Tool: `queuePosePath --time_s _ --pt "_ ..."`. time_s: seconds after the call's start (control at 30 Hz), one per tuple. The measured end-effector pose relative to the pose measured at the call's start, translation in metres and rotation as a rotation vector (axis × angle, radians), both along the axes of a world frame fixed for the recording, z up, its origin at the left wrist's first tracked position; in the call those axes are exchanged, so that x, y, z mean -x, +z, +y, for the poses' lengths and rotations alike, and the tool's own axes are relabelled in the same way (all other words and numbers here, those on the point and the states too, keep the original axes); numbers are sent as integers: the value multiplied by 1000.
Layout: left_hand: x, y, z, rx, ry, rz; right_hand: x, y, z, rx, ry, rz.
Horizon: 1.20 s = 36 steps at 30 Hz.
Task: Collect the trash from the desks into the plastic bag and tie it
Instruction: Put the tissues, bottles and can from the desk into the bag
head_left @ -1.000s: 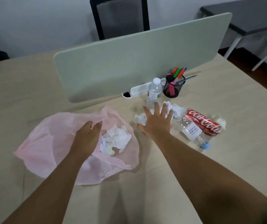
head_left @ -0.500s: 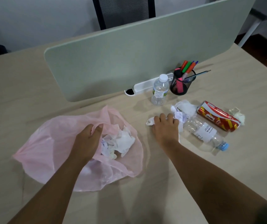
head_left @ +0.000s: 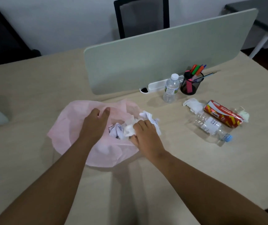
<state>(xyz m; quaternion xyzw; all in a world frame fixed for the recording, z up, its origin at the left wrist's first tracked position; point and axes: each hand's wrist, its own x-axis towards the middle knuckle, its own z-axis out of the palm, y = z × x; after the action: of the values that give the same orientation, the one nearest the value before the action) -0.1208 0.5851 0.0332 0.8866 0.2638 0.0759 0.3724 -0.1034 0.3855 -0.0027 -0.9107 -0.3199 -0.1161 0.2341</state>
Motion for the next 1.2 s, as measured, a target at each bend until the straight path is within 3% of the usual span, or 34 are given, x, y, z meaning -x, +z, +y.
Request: queuePosePath --time_s 0.1,0.3,0.53,0.73,0.93,1.03,1.2 --pt "14 12 3 -18 0 -7 21 5 29 -102 77 21" --pt "37 24 14 -69 -27 -5 14 9 73 -174 122 301" --pt "53 26 27 -62 -32 -12 -2 -8 85 115 228 318" --pt "46 25 20 -71 -50 -18 1 -23 46 69 31 408" --pt "38 19 16 -67 -67 -16 21 -48 32 -259 -327 732" --pt "39 14 15 -41 -67 4 24 -56 26 -421 -285 1009" --pt "43 9 18 -2 -74 25 13 -49 30 -422 -265 921"
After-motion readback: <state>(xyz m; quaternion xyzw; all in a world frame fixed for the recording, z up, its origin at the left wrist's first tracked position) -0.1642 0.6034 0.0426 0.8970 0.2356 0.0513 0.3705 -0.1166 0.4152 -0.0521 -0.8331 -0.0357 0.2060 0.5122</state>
